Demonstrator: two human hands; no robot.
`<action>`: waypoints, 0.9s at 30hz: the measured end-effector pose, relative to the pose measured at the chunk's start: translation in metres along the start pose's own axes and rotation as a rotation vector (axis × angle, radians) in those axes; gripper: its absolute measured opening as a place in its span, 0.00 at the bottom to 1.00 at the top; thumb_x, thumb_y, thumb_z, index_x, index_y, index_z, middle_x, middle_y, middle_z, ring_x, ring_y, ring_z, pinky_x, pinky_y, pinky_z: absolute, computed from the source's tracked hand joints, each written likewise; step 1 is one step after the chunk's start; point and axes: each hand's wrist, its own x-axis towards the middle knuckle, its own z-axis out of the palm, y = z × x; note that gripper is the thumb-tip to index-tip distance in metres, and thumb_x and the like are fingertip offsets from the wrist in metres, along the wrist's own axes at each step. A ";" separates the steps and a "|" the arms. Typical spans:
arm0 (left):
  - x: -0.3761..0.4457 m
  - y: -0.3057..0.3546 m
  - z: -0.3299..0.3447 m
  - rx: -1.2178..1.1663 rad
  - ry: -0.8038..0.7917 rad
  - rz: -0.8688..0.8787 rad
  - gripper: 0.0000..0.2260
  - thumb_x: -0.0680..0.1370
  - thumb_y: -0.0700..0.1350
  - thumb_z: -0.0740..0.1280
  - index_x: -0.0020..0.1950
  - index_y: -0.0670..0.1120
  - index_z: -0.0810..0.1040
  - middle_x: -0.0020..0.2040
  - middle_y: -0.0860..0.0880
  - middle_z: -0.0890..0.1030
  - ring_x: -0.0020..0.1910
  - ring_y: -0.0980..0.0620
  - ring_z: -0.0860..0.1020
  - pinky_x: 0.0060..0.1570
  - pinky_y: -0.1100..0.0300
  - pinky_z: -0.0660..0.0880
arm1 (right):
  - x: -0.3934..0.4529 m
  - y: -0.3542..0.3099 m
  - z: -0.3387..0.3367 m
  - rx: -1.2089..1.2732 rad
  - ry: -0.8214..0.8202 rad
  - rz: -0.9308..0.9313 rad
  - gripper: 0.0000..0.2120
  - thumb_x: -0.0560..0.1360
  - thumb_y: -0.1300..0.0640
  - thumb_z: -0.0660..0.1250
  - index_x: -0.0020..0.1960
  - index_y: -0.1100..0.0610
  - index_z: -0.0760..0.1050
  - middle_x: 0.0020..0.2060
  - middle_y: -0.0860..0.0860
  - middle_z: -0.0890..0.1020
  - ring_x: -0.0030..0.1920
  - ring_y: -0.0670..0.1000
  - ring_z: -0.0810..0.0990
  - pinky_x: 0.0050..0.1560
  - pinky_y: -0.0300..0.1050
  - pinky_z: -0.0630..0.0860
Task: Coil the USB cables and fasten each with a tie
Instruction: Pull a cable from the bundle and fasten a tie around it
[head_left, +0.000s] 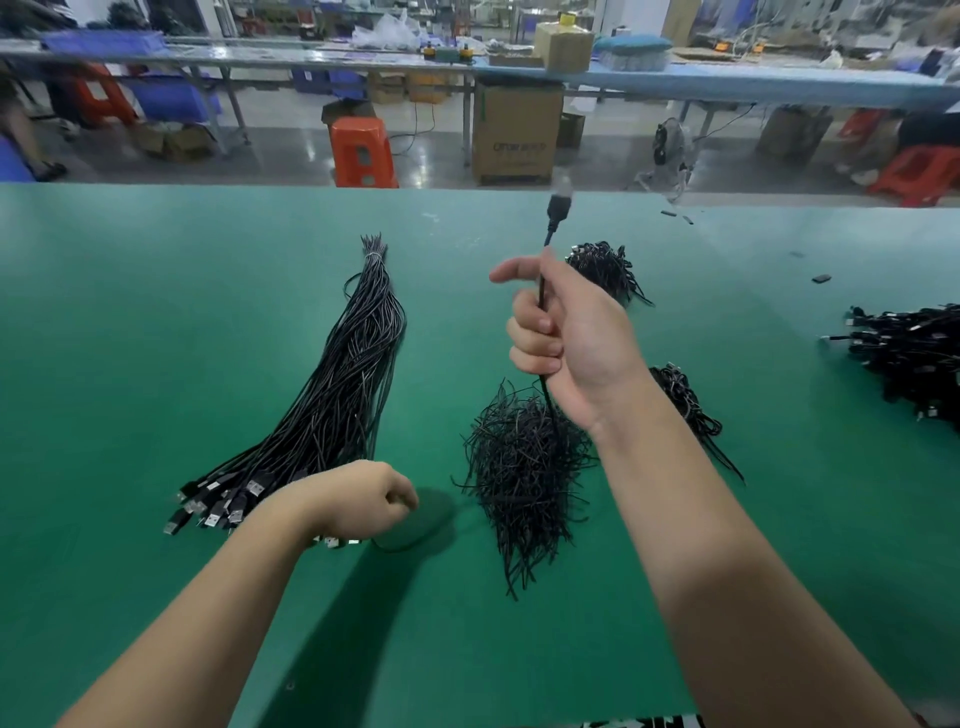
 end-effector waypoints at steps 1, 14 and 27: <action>-0.003 0.000 -0.005 0.005 0.013 -0.018 0.17 0.79 0.43 0.57 0.62 0.53 0.81 0.44 0.57 0.80 0.34 0.56 0.81 0.32 0.62 0.79 | 0.000 0.003 0.000 -0.004 -0.009 0.018 0.19 0.86 0.52 0.53 0.47 0.59 0.78 0.28 0.47 0.60 0.25 0.45 0.53 0.24 0.40 0.49; -0.025 0.057 -0.074 -1.159 0.228 0.578 0.22 0.82 0.55 0.56 0.68 0.43 0.75 0.59 0.46 0.84 0.63 0.47 0.79 0.57 0.60 0.77 | -0.016 0.049 0.031 -0.253 -0.250 0.166 0.17 0.83 0.50 0.58 0.38 0.49 0.76 0.28 0.44 0.63 0.26 0.44 0.56 0.24 0.36 0.54; -0.025 0.059 -0.070 -1.238 0.355 0.555 0.22 0.82 0.49 0.50 0.61 0.42 0.81 0.49 0.43 0.86 0.63 0.42 0.79 0.63 0.53 0.74 | -0.019 0.059 0.036 -0.109 -0.286 0.285 0.19 0.85 0.52 0.56 0.36 0.54 0.71 0.27 0.46 0.60 0.25 0.44 0.55 0.23 0.36 0.52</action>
